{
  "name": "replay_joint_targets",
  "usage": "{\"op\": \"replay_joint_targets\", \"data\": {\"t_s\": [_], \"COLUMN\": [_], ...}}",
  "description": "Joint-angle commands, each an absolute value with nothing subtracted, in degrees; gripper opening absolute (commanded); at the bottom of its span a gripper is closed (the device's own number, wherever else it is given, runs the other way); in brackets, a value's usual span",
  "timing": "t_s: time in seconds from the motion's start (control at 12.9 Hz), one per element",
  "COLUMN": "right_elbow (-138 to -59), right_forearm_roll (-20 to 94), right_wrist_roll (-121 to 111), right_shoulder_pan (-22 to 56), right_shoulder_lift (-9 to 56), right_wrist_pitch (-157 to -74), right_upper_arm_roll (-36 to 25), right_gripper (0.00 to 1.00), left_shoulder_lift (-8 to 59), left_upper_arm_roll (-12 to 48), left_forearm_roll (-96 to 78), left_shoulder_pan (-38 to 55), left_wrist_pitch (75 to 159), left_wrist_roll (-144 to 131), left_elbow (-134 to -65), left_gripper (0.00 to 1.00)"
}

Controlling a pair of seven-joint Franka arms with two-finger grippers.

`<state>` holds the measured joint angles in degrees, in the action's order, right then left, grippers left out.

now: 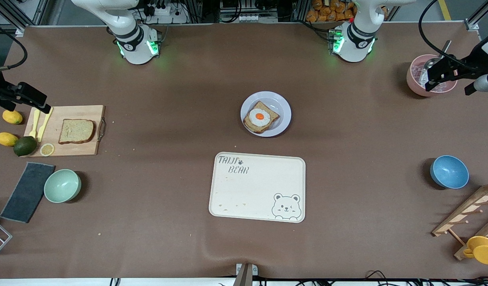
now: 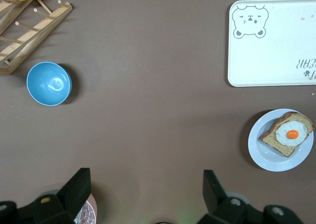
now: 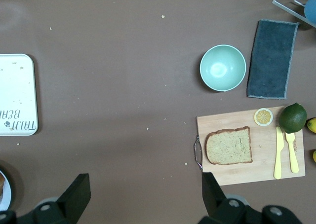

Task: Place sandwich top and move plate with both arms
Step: 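Move the right gripper down toward the bread slice on the cutting board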

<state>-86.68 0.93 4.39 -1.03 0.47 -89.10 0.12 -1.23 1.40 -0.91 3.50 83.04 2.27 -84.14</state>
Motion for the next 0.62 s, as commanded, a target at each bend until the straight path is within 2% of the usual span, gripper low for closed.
{"op": "replay_joint_targets", "data": {"t_s": [0.0,0.31,0.54], "right_elbow": [-85.0,-85.8,-89.4], "right_forearm_roll": [-0.8,-0.5,-0.4], "right_wrist_roll": [5.9,5.5,5.8], "right_shoulder_pan": [0.5,0.2,-0.7], "right_shoulder_lift": [1.7,1.8,2.4], "right_wrist_pitch": [-88.1,-87.9,-88.2], "right_upper_arm_roll": [-0.2,-0.2,-0.4], "right_gripper": [1.0,1.0,1.0], "left_shoulder_lift": [-1.7,-1.0,-0.8], "left_upper_arm_roll": [1.2,1.3,1.4], "left_forearm_roll": [-1.7,-1.5,-1.0], "left_shoulder_pan": [3.5,3.7,4.2], "left_wrist_pitch": [82.1,82.1,81.8], "left_wrist_roll": [1.5,1.4,1.5], "left_elbow": [-83.7,-83.6,-83.6], "left_gripper": [1.0,1.0,1.0]}}
